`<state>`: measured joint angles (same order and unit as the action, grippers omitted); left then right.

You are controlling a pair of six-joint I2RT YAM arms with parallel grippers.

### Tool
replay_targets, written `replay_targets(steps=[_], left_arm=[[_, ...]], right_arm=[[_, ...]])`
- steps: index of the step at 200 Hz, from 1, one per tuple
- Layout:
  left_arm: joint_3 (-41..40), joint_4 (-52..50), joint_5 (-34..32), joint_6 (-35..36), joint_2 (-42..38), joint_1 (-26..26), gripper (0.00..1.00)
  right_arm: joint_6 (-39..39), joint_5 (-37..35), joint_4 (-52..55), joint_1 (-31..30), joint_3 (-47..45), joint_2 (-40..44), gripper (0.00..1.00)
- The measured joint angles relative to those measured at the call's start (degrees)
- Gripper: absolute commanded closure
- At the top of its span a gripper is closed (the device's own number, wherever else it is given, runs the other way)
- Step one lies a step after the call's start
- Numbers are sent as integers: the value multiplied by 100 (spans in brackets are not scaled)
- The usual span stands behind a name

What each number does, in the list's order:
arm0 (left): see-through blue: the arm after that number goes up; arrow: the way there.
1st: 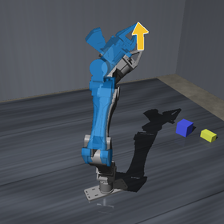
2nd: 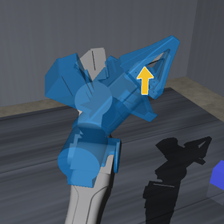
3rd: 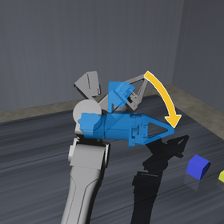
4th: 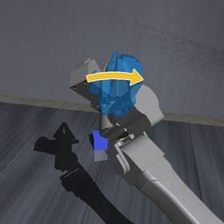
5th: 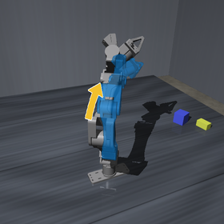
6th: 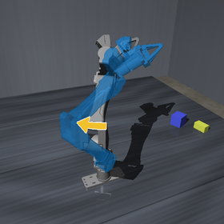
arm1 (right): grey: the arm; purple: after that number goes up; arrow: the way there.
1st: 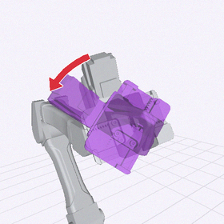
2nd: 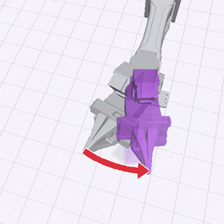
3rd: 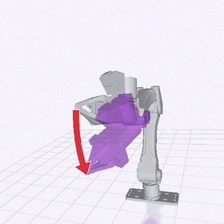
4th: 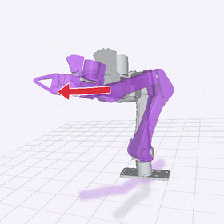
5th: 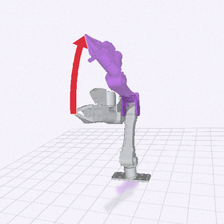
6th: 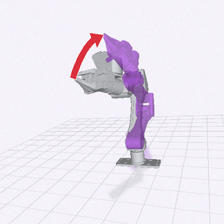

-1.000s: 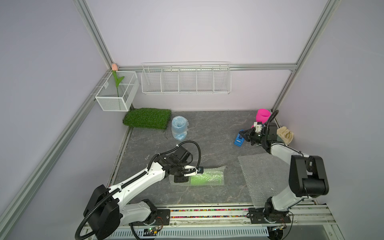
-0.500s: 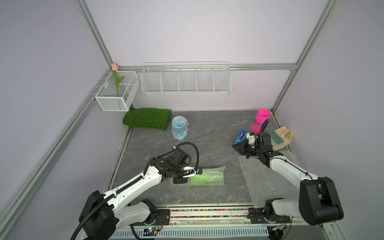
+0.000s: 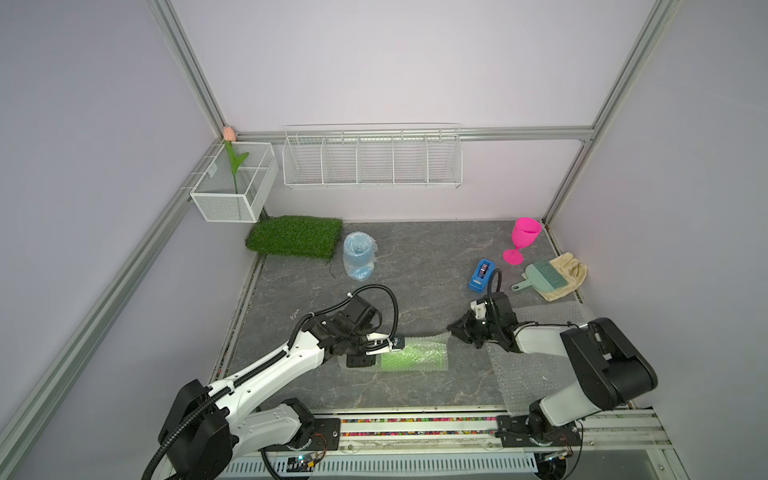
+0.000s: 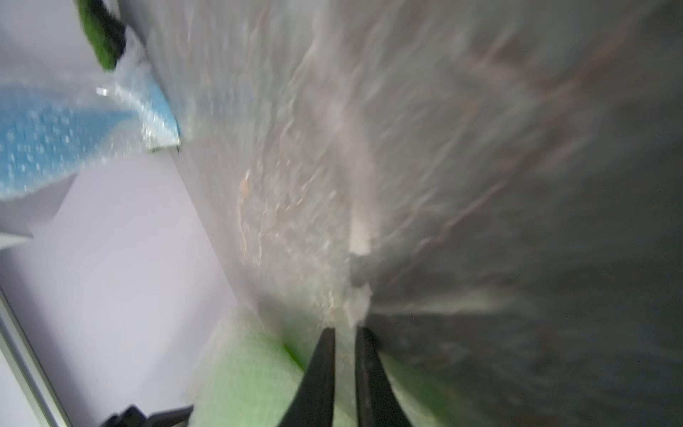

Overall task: Wrap wine glasses in bubble wrap
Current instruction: Pull the tape from the tape cutter.

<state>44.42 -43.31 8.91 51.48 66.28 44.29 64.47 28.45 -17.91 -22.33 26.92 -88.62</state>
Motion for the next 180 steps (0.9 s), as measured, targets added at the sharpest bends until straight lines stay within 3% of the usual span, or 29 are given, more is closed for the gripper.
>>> replay_targets(steps=[27, 62, 97, 142, 180], left_arm=[[0, 4, -7, 0, 0, 0, 92], [0, 2, -9, -2, 2, 0, 92], [0, 4, -9, 0, 2, 0, 92], [0, 17, -9, 0, 15, 0, 92], [0, 24, -4, 0, 103, 0, 92]], right_arm=[[120, -188, 133, -260, -57, 378, 61], [-79, -479, 1121, -243, 160, 1373, 57], [-713, -605, 2114, 284, 848, 1867, 57], [-1456, -476, 2243, 1491, 1158, 1436, 55], [-1563, -225, 1473, 1912, 1281, 345, 55]])
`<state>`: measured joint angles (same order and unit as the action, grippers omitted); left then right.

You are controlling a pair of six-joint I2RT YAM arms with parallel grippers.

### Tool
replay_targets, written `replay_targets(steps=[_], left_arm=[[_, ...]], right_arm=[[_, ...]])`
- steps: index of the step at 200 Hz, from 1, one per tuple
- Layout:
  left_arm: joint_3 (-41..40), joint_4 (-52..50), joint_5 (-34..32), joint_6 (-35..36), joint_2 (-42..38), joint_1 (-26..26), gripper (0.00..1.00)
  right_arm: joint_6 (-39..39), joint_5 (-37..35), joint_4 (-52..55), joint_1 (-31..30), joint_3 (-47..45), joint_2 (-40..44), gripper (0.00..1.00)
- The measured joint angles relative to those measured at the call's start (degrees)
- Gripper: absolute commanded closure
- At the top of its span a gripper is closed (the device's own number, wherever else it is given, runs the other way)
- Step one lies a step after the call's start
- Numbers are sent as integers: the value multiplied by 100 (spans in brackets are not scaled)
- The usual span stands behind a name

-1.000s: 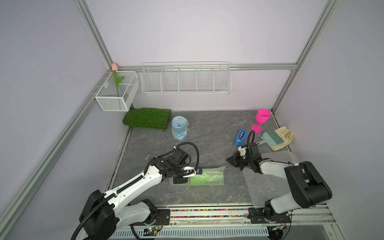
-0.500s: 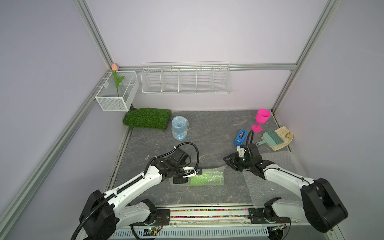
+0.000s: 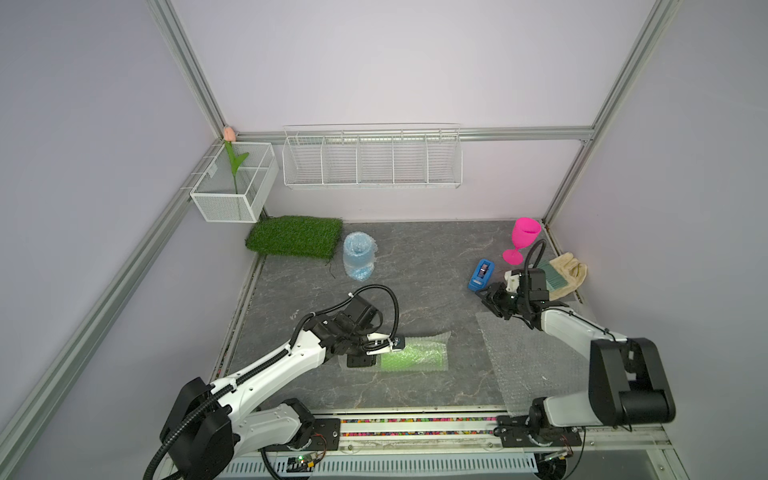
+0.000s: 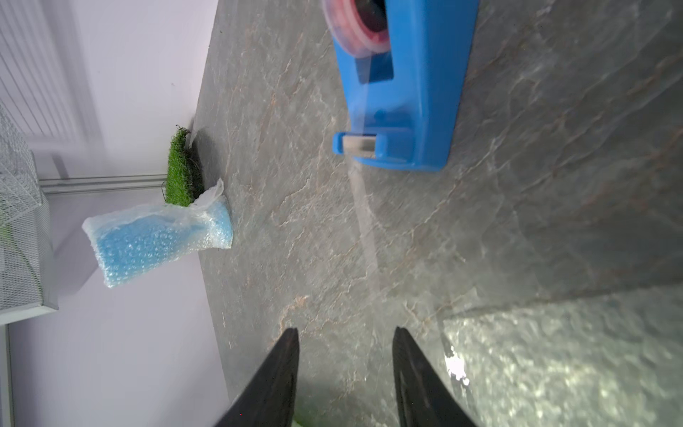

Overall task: Wrap wine glasses in bubble wrap
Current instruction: Pull the tape from the tape cutter, then tear off the tape using the Tape Cutter.

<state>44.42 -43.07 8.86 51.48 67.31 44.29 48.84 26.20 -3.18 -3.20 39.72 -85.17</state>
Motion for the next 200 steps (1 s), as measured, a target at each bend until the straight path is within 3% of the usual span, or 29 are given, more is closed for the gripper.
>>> replay_targets(steps=[35, 99, 133, 186, 200], left_arm=[[0, 15, -2, 0, 17, 0, 92], [0, 28, 0, 0, 109, 0, 92], [0, 39, 4, 0, 129, 0, 92], [0, 42, 15, 0, 138, 0, 92], [0, 44, 13, 0, 140, 0, 92]], right_arm=[[92, 197, -898, 61, 140, -791, 56], [448, 387, -2020, 199, 238, -1569, 68], [654, 562, -2328, 197, 238, -1735, 74], [796, 643, -2455, 199, 238, -1808, 93], [815, 638, -2433, 199, 238, -1816, 93]])
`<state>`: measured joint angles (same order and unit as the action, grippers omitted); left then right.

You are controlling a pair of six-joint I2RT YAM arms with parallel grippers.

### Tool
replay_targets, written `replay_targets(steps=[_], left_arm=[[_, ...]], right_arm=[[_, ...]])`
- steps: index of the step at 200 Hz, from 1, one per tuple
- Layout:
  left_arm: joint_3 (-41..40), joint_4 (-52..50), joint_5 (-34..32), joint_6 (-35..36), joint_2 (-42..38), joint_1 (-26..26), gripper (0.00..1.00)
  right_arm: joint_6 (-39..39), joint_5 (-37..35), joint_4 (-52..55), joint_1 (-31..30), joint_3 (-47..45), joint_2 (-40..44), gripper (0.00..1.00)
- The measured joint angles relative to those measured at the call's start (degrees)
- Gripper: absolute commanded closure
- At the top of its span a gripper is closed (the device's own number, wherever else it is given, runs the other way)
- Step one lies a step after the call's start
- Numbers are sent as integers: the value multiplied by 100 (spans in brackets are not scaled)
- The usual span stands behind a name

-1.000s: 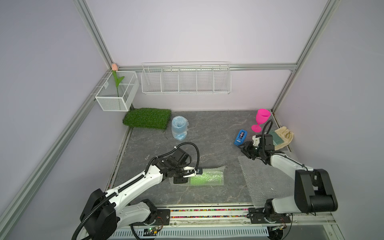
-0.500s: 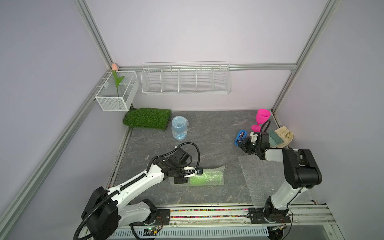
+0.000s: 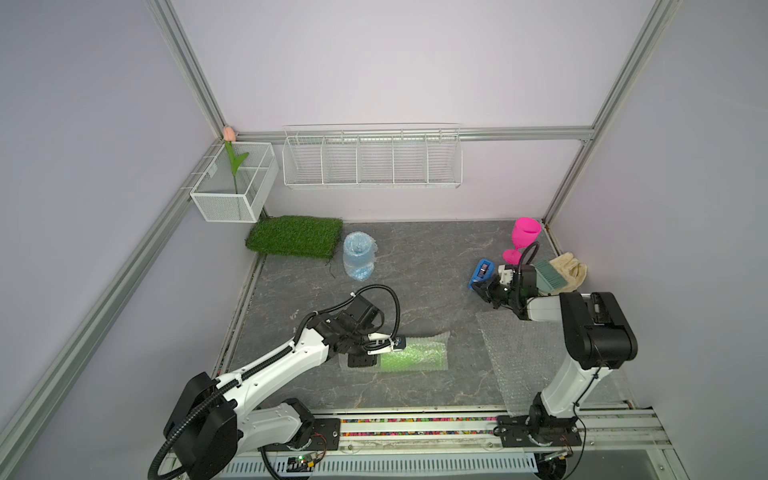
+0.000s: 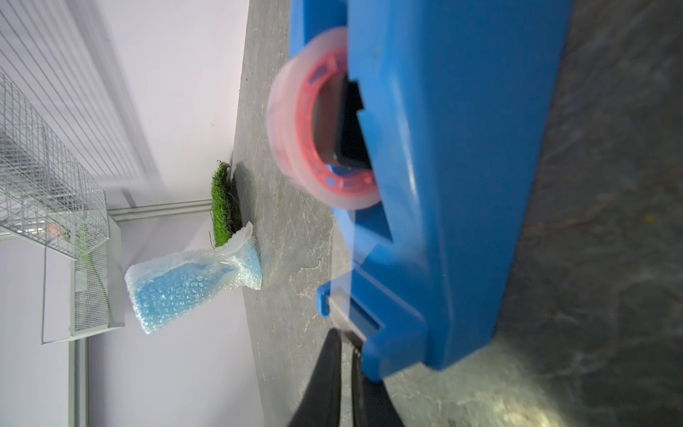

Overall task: Wrap wine glasses in bubble wrap
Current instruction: Tear off the tape using the Tape Cutter.

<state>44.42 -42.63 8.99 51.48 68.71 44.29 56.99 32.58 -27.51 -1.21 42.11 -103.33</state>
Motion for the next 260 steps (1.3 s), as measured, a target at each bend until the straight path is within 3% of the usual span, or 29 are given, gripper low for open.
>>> replay_targets(steps=[93, 152, 196, 260], left_arm=[[0, 15, 2, 0, 20, 0, 92], [0, 15, 2, 0, 20, 0, 92], [0, 15, 4, 0, 20, 0, 92], [2, 17, 31, -2, 17, 0, 92]], right_arm=[[-264, -122, 428, -2, 111, 4, 93], [-431, -507, 1283, 11, 0, 155, 93], [-717, -734, 1987, -94, 155, 881, 93], [-1510, -1281, 3314, -835, 793, 2409, 93]])
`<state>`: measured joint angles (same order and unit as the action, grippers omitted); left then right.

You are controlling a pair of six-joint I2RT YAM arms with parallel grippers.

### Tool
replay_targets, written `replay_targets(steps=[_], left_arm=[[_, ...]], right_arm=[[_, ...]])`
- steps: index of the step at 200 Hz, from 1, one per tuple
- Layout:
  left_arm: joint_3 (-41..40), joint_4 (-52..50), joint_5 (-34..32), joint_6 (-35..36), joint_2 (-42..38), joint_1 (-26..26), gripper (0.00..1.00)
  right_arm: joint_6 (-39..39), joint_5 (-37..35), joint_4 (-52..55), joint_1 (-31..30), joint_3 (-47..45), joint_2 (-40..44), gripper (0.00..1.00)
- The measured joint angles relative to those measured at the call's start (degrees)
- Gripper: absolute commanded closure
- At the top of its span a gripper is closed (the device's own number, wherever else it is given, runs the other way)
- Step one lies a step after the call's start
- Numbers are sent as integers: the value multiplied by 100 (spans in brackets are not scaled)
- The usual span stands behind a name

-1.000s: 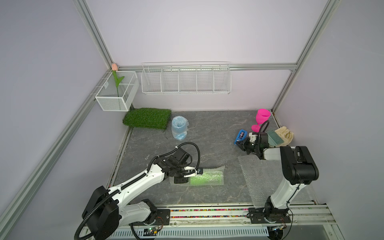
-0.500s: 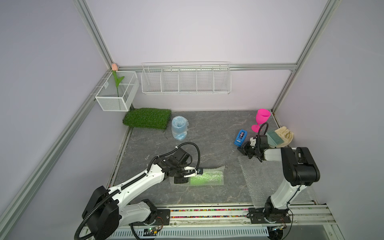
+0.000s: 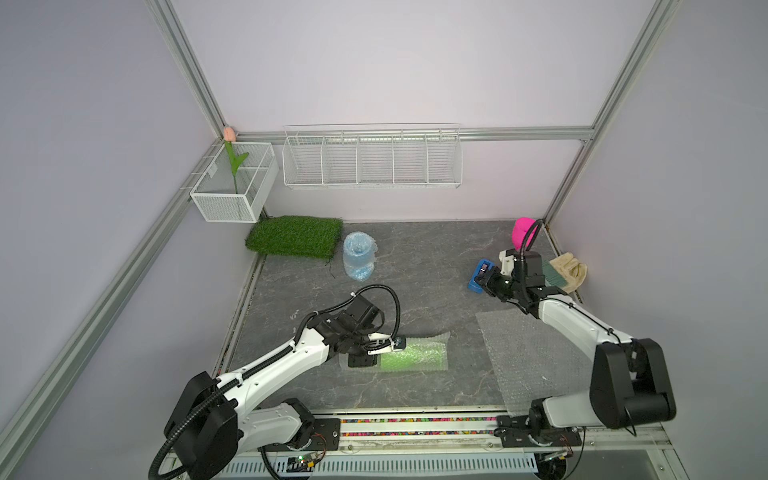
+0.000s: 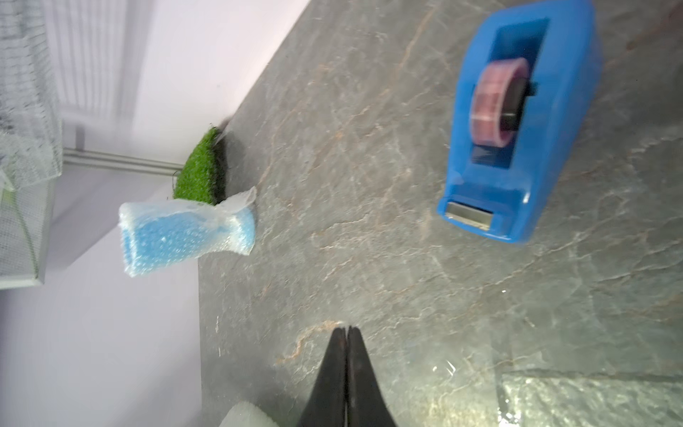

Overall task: Wrap wine glasses in bubble wrap
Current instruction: Tear off the tape using the Tape Cutter, then stick the tape on the bubble wrap.

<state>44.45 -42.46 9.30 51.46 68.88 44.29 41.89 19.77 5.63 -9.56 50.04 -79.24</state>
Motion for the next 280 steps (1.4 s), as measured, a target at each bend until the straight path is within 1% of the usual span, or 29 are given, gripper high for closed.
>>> replay_targets(steps=[30, 51, 78, 109, 138, 162, 201, 231, 256, 280], left_arm=[[0, 7, -2, -42, 0, 0, 92], [0, 15, -2, -85, 0, 0, 92], [0, 20, 2, -133, -35, 0, 92], [0, 26, 22, -168, -74, 0, 92], [0, 48, 24, -173, -96, 0, 92], [0, 61, 50, -173, -153, 0, 92], [0, 68, 109, -173, -219, 0, 92], [0, 116, 168, -170, -236, 0, 93], [0, 160, 249, -170, -280, 0, 94], [-7, 201, 295, -168, -367, 0, 94]], right_arm=[[-470, -177, 555, -393, 345, 695, 93], [-850, -168, 951, -680, 538, 1180, 93], [-1300, 4, 1287, -1091, 667, 1731, 93], [-1648, 417, 1440, -1698, 669, 2229, 93], [-1882, 782, 1508, -2319, 662, 2413, 93], [-2081, 992, 1506, -2990, 516, 2590, 93], [-2247, 1150, 1458, -3845, 232, 2747, 93], [-2358, 1244, 1215, -4533, -238, 2857, 93], [-2492, 1342, 927, -4988, -616, 2857, 93], [-2618, 1375, 599, -5180, -927, 2850, 93]])
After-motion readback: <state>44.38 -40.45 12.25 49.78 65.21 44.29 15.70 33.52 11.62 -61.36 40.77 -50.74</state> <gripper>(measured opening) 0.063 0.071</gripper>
